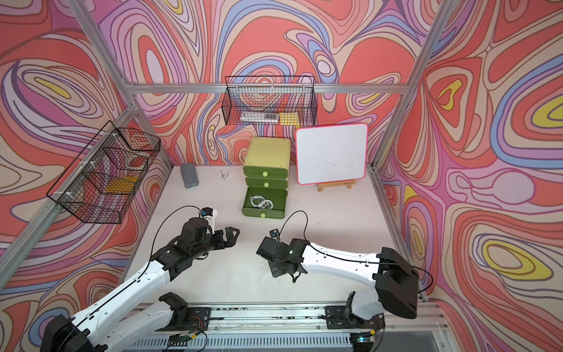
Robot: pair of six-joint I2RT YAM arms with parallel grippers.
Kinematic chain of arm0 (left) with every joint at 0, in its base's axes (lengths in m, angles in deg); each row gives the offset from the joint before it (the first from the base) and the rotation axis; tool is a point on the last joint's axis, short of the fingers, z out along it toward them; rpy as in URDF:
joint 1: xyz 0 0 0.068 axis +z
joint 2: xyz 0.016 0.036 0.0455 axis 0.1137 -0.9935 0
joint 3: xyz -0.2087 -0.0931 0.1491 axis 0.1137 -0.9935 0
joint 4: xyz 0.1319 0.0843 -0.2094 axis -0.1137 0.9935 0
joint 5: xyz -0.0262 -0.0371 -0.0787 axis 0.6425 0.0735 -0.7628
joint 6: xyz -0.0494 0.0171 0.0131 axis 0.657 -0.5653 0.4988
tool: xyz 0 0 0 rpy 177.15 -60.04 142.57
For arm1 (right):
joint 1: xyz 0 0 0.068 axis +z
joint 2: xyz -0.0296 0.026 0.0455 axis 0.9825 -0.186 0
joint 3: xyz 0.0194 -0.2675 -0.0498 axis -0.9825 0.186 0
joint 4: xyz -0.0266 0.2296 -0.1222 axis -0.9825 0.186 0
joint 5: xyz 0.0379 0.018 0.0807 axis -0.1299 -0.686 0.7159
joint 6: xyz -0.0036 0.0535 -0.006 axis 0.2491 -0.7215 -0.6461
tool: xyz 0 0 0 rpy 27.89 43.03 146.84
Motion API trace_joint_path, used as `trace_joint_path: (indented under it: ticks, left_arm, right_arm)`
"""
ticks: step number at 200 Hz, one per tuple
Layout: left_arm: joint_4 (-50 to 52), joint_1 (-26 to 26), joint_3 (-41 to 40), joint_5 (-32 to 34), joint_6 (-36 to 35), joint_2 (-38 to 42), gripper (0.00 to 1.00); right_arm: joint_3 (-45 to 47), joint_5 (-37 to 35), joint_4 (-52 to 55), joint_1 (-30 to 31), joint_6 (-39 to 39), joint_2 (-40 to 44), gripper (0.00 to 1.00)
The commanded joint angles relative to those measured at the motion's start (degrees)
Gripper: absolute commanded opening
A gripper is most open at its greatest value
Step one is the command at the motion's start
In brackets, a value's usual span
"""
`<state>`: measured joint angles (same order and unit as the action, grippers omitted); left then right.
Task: Place the wired earphones into the drawer by color
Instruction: Pick up the wired earphones from the center of the board, then place the wired earphones in the drawer.
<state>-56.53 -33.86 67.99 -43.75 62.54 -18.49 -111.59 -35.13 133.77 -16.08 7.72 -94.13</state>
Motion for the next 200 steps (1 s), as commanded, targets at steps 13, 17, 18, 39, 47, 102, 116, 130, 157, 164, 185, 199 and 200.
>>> trace_joint_path:
  ticks: [13, 17, 18, 39, 47, 102, 116, 130, 157, 164, 185, 199, 200]
  left_arm:
    - [1.38, 0.1, -0.58, 1.04, -0.69, 1.31, 0.99]
    - [1.37, 0.1, -0.59, 1.07, -0.73, 1.27, 0.99]
    - [1.38, 0.09, -0.63, 1.07, -0.7, 1.27, 0.99]
    - [0.82, 0.13, -0.94, 0.98, -0.67, 1.39, 0.99]
    - [0.76, 0.13, -1.03, 0.97, -0.66, 1.34, 0.99]
    - [1.06, 0.09, -1.55, 2.06, -0.8, 2.47, 0.99]
    - [1.15, 0.13, -1.77, 2.51, -0.85, 2.94, 0.99]
    - [0.99, 0.09, -2.06, 2.73, -0.78, 3.12, 0.99]
    - [0.15, 0.11, -2.34, 2.72, -0.83, 2.87, 0.99]
    - [0.08, 0.09, -2.26, 2.67, -0.83, 2.69, 0.99]
    - [-0.27, 0.14, -2.25, 2.58, -0.88, 2.02, 0.99]
    - [-0.64, 0.11, -2.34, 2.48, -0.84, 1.72, 0.99]
    - [-0.64, 0.1, -2.34, 2.52, -0.81, 1.67, 0.99]
  right_arm:
    - [-4.73, -4.84, 0.88, -2.67, 6.38, -0.23, 0.01]
    - [-5.17, -4.79, 0.68, -3.14, 7.03, -0.28, 0.01]
    - [-5.28, -4.8, 0.65, -3.29, 7.19, -0.3, 0.01]
    - [-7.37, -4.71, -1.03, -5.96, 10.56, -0.63, 0.01]
    - [-8.32, -4.64, -1.59, -7.21, 12.0, -1.05, 0.01]
    - [-14.77, -3.14, -7.37, -15.16, 20.54, -4.62, 0.01]
    - [-16.7, -2.49, -8.37, -16.75, 21.96, -6.27, 0.01]
    - [-18.23, -1.62, -9.68, -18.19, 23.03, -7.95, 0.01]
    - [-20.86, 0.43, -12.28, -20.66, 23.98, -11.28, 0.01]
    - [-21.55, 0.86, -12.86, -21.19, 24.14, -12.07, 0.01]
    - [-23.26, 2.17, -14.5, -22.65, 24.46, -14.63, 0.01]
    - [-24.55, 2.92, -15.36, -23.5, 24.67, -16.32, 0.01]
    - [-24.6, 2.97, -15.41, -23.57, 24.67, -16.45, 0.01]
